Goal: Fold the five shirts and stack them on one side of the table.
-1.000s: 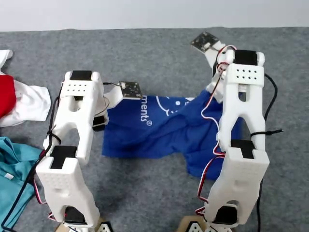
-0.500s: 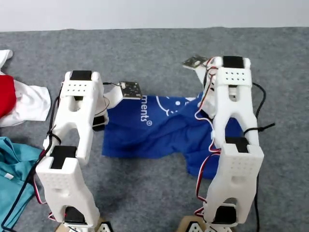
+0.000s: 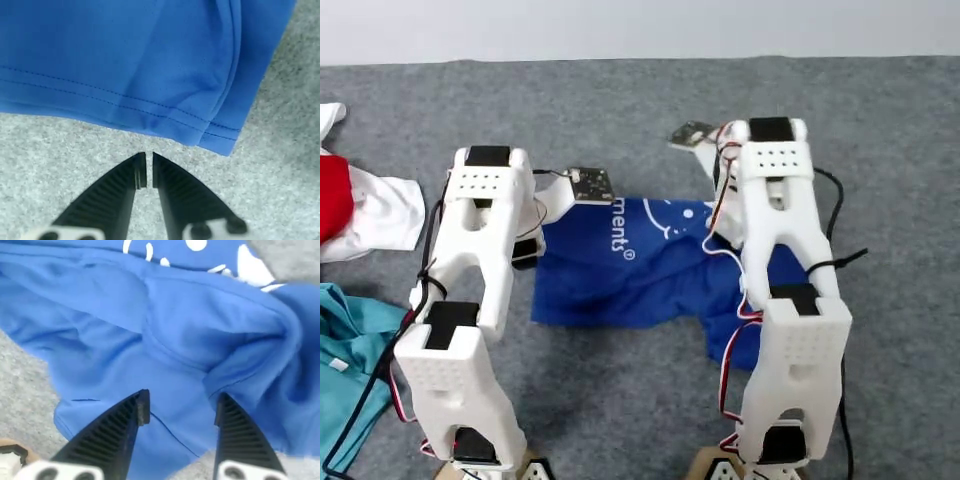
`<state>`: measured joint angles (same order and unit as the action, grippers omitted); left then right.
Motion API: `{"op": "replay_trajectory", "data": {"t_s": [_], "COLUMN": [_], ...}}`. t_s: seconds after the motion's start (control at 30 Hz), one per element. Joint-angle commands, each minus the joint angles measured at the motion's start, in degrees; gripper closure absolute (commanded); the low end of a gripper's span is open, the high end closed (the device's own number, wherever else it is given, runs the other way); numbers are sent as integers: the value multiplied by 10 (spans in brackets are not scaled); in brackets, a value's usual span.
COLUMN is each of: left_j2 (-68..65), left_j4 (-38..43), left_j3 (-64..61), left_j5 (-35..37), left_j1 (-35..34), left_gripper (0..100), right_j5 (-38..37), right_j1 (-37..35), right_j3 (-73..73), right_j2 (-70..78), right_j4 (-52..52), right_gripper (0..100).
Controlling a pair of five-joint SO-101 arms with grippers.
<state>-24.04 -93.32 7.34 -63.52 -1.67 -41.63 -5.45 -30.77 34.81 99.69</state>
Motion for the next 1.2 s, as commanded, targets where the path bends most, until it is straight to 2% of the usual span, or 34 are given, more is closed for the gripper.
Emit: {"op": "replay_trajectory", "data": {"t_s": [0.0,0.33,0.5,0.9,1.17], "left_j2": [36,36,36,36,36], "left_j4": [7,7,7,7,7], "left_j3": [2,2,2,2,2], "left_j5": [4,4,4,4,4], "left_j1": [-2,-1,-1,-1,-1], "left_gripper": [971,971,971,971,971], "right_j5": [-4,-6,-3,21,18], "right_j1": [32,102,92,-17,-3], "right_j3": [-14,-201,-231,18,50], "right_j2": [0,5,-7,-110,-25], "right_j4": [-8,7,32,26,-51], "right_gripper": [773,772,772,772,772]}}
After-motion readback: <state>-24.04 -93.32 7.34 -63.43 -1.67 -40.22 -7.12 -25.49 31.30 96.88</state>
